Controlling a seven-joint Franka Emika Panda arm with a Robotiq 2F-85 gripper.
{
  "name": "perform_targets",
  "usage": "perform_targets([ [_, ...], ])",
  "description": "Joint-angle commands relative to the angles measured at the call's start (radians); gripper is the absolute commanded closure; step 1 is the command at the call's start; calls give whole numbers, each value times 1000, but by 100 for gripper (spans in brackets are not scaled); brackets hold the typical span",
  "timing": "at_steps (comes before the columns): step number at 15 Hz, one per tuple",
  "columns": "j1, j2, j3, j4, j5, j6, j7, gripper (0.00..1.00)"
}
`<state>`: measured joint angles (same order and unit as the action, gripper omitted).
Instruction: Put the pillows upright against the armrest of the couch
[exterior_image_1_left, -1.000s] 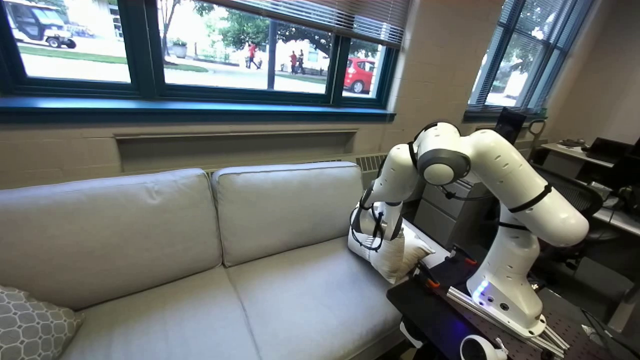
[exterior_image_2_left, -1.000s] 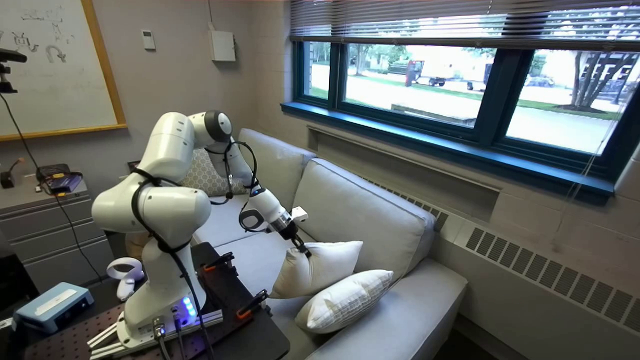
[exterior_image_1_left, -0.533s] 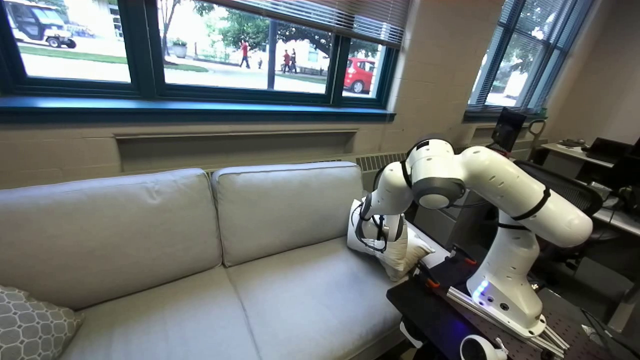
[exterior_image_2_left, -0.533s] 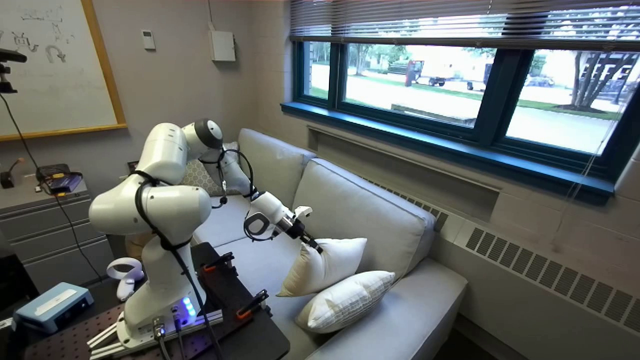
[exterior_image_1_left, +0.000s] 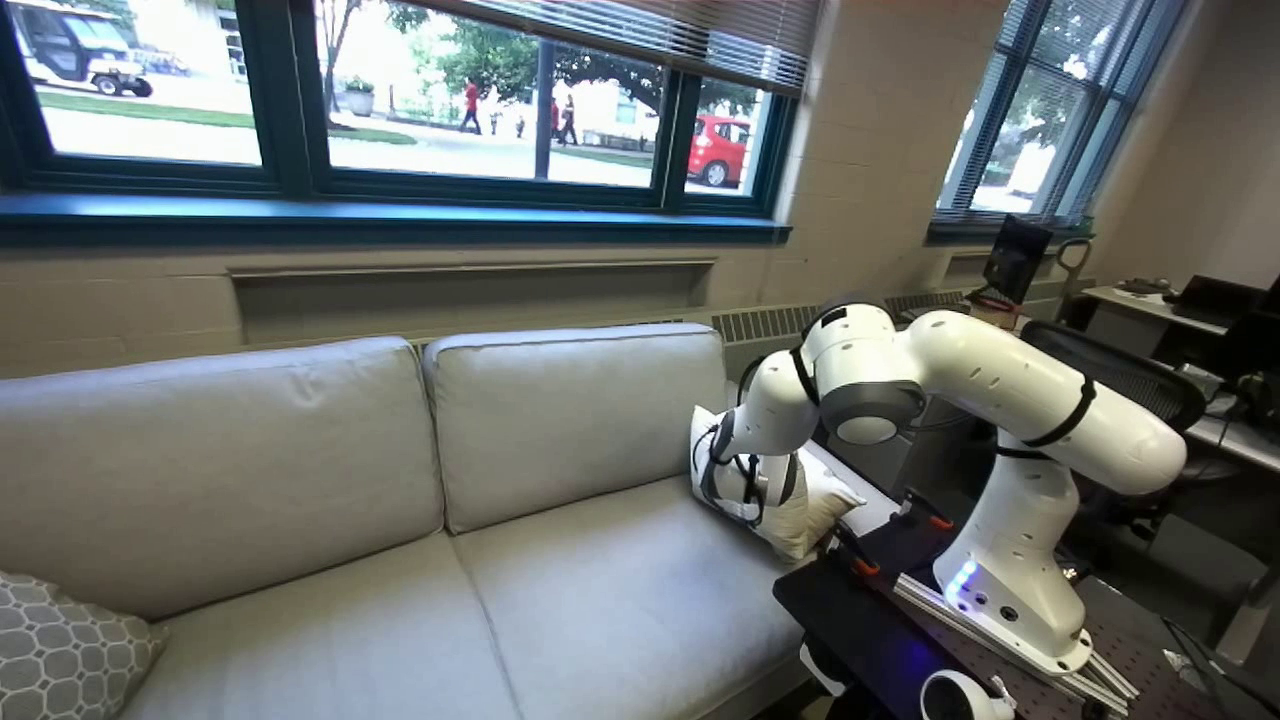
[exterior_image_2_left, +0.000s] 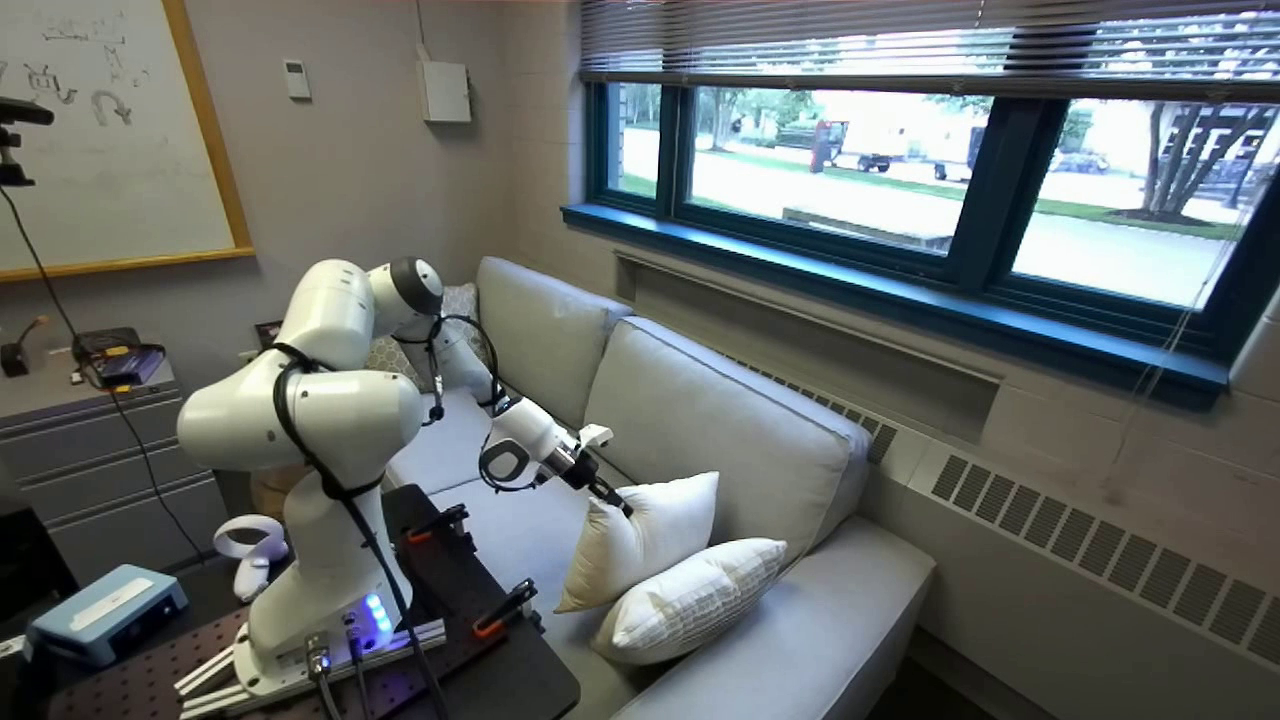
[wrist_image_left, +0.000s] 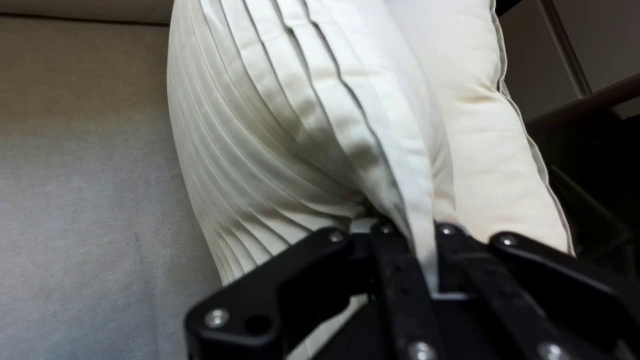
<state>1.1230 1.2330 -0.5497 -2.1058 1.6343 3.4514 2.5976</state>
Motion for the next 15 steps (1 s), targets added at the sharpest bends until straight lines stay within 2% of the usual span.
perform_targets([
  [1,72,89,-81,129,142,-72,2,96],
  [4,227,224,-247,166,380,-289,25,95],
  [7,322,344,-371,158,625,-461,24,95],
  [8,295,245,-347,139,708,-403,-87,95],
  [10,340,262,-387,105,870,-432,-154,95],
  [13,381,258,-430,17,1114,-509,-366,95],
  [14,415,258,-457,-34,994,-552,-238,95],
  [15,419,256,-468,-59,999,-586,-269,95],
])
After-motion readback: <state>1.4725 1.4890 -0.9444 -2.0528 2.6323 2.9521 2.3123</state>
